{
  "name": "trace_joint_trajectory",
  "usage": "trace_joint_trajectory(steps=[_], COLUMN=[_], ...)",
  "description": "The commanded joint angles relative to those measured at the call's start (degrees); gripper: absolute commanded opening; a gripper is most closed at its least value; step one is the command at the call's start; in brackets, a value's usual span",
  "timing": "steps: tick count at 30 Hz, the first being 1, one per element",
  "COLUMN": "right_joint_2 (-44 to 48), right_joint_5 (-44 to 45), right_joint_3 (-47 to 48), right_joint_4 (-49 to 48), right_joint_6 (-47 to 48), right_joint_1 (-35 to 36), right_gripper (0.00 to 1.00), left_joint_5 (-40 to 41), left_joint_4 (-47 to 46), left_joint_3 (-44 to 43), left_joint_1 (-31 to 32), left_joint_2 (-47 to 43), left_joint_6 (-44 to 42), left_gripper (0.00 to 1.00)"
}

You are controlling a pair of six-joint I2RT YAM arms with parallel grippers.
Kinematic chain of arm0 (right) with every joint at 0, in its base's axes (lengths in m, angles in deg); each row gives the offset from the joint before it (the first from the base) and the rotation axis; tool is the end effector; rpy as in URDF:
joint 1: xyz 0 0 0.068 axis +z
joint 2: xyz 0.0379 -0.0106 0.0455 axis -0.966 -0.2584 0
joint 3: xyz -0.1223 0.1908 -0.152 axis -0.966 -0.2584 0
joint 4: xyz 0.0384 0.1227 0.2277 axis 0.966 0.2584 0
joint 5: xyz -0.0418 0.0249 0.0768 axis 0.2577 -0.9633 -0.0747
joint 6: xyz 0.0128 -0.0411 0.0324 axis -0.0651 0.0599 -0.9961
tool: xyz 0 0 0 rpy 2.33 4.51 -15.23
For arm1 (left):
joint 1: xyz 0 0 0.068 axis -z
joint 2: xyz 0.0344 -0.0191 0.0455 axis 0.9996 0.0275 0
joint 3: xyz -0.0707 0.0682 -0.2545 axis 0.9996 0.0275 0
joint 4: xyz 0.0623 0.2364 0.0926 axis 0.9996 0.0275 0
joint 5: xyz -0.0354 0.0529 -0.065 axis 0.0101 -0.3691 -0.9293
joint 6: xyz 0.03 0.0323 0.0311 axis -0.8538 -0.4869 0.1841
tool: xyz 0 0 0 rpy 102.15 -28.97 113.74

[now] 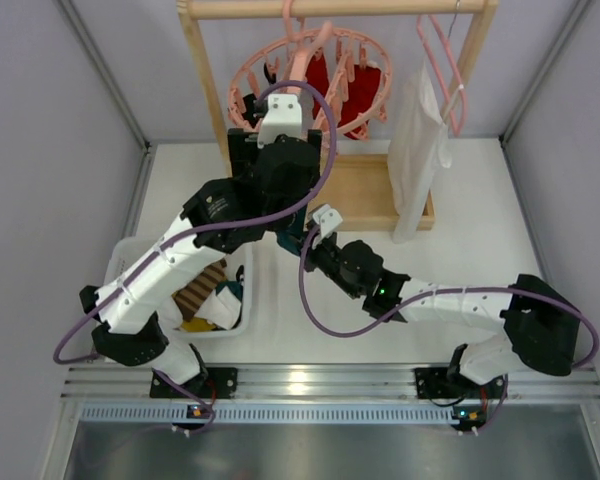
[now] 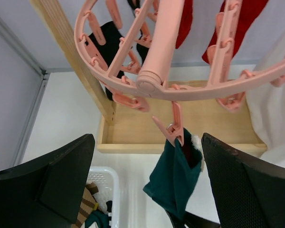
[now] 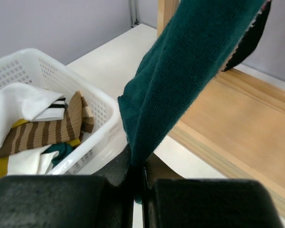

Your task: Remove the socks clipped to the hanger

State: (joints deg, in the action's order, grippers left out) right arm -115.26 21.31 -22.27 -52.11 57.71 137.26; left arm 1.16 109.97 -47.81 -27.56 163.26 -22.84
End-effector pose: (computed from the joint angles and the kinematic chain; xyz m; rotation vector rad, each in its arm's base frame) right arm 0.1574 0.2746 0.2796 -0.5691 1.4958 0.6236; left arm 0.1644 -0.2309 0.5127 -0.0002 1.7660 0.0626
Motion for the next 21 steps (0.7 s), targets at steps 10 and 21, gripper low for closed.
trace_joint_trajectory(steps=[10, 21], right_joint_2=[-4.3, -6.2], right_joint_5=[2.8, 3.0], right_joint_3=[7.0, 9.6], right_joint_4=[-2.3, -1.5], right_joint_6=[0.7, 1.4], right_joint_1=[3.2, 5.0], right_gripper=[0.0, 0.0], left_joint_5=[-2.8, -6.4], left_joint_4=[0.8, 0.6], left_joint_3=[1.5, 1.9], left_joint_1=[-4.8, -8.5], left_joint_2=[1.2, 2.8], left_joint_6=[0.5, 0.5], left_gripper=[0.92, 0.83])
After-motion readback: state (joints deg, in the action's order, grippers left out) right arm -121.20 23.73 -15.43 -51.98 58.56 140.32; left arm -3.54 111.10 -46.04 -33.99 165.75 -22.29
